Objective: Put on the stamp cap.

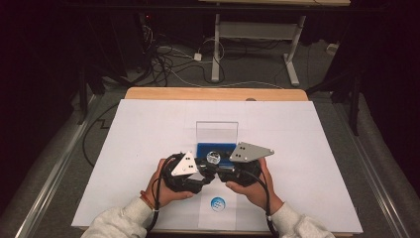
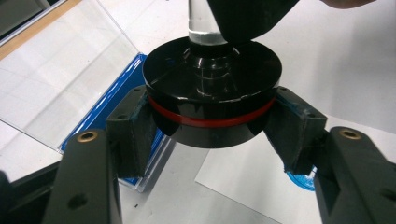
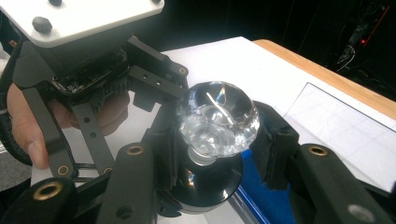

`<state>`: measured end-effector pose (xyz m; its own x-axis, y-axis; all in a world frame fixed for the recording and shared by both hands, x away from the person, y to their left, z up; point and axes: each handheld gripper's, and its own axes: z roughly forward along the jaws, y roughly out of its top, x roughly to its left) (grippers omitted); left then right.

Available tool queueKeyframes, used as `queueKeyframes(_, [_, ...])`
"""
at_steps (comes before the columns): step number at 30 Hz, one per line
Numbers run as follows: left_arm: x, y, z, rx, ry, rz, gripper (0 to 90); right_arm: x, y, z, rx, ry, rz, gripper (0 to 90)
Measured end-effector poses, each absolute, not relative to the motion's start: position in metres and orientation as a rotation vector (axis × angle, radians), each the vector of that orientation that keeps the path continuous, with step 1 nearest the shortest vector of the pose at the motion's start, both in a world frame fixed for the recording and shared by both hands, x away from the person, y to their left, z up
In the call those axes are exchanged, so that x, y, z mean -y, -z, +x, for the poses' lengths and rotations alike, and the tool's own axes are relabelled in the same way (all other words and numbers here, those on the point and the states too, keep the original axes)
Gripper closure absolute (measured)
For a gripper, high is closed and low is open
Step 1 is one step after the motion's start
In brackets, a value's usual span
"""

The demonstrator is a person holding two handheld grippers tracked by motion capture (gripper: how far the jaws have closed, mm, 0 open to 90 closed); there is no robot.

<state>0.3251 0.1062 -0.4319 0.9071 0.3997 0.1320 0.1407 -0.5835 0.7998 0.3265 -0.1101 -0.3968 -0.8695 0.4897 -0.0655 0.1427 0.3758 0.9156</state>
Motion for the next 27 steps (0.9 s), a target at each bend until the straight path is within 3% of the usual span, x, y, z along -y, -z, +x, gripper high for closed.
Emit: queueKeyframes(27, [-0.1108,0.4299,0.3181,-0.374,-0.402,2.126,37.0,0.116,0.3985,0.3271,-2.313,-1.534,0.627,58.1])
